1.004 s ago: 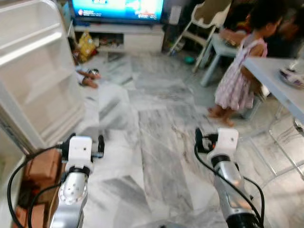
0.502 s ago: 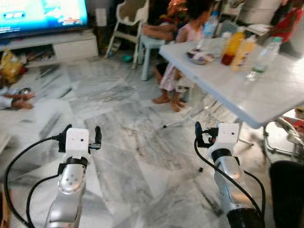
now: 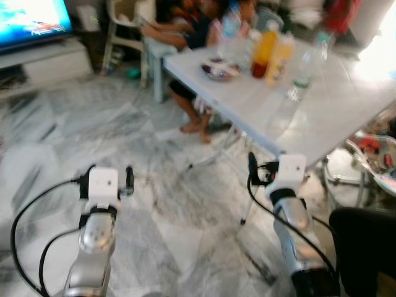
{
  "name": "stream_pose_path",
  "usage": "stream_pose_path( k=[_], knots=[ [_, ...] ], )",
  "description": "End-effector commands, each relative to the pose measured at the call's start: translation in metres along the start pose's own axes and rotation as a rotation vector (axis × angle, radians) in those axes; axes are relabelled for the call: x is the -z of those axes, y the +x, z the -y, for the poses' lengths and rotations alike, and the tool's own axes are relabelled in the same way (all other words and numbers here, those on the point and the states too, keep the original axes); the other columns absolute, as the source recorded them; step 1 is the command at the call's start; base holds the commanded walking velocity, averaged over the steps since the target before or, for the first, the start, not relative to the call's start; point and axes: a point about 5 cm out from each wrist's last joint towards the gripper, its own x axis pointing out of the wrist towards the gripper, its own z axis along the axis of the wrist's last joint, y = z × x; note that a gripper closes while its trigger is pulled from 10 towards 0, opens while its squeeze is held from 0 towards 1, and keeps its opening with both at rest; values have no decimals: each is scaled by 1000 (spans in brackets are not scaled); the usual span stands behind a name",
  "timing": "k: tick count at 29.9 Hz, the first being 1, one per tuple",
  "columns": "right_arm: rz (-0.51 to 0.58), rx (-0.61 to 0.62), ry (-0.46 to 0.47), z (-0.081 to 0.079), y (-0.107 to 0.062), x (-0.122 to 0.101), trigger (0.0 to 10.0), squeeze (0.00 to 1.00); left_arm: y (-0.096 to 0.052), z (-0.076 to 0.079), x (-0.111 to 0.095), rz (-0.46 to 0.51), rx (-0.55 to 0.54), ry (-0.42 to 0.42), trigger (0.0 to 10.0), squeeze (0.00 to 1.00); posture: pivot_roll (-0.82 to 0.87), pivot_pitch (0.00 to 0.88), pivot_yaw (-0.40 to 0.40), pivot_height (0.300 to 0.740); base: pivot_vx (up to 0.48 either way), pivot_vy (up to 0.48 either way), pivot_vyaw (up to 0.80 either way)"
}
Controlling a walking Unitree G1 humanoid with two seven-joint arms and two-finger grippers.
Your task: Restocking fridge
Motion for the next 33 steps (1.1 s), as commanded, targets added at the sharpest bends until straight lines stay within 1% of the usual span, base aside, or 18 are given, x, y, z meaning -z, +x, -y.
stream_pose_path(
  k=[1, 4, 7, 10, 15, 19, 20, 21, 24, 27, 29, 33],
  knots=[
    [10, 27, -17, 9, -2, -3, 10000, 0, 1, 7, -1, 6, 30, -10, 10000, 0, 0, 0, 9, 740, 469, 0, 0],
    [11, 30, -18, 10, -4, -3, 10000, 0, 3, 11, 0, 4, 43, -27, 10000, 0, -4, 0, 6, 740, 466, 0, 0],
    [-8, 28, -18, 13, -7, 1, 10000, 0, 7, 13, -1, -4, 10, -74, 10000, 0, -3, 0, -3, 740, 355, 320, 0],
    [-8, 24, -19, 12, -7, 1, 10000, 0, 7, 13, 0, -7, 10, -78, 10000, 0, 0, 0, -6, 740, 290, 381, 0],
    [5, 20, -17, 11, -5, -2, 10000, 0, 2, 13, 1, -4, 14, -88, 10000, 0, 10, 0, -9, 740, 99, 428, -586],
    [49, 46, -34, 15, -5, -9, 10000, 0, 2, 13, -5, 32, 29, -83, 10000, 0, 17, 0, -12, 740, 0, 439, 0],
    [73, 72, -35, 19, -6, -15, 10000, 0, 3, 12, -12, 67, 36, -77, 10000, 0, 20, 0, -16, 740, 0, 442, 0],
    [79, 82, -33, 20, -6, -16, 10000, 0, 3, 12, -14, 78, 37, -77, 10000, 0, 20, 0, -16, 740, 0, 442, 0],
    [85, 133, -23, 29, -13, -20, 10000, 0, 2, 7, -20, 112, 32, -67, 10000, 0, 16, 0, -13, 740, 0, 440, 0],
    [70, 156, -36, 35, -23, -17, 10000, 0, 0, 2, -18, 107, 30, -62, 10000, 0, 13, 0, -8, 740, 0, 442, 0],
    [50, 163, -41, 37, -30, -12, 10000, 0, -1, -1, -17, 103, 36, -47, 10000, 0, 11, 0, -6, 740, 0, 441, 0],
    [32, 172, -39, 37, -34, -9, 10000, 0, -2, -2, -19, 113, 63, -22, 10000, 0, 11, 0, -3, 740, 0, 439, 0]
  ],
)
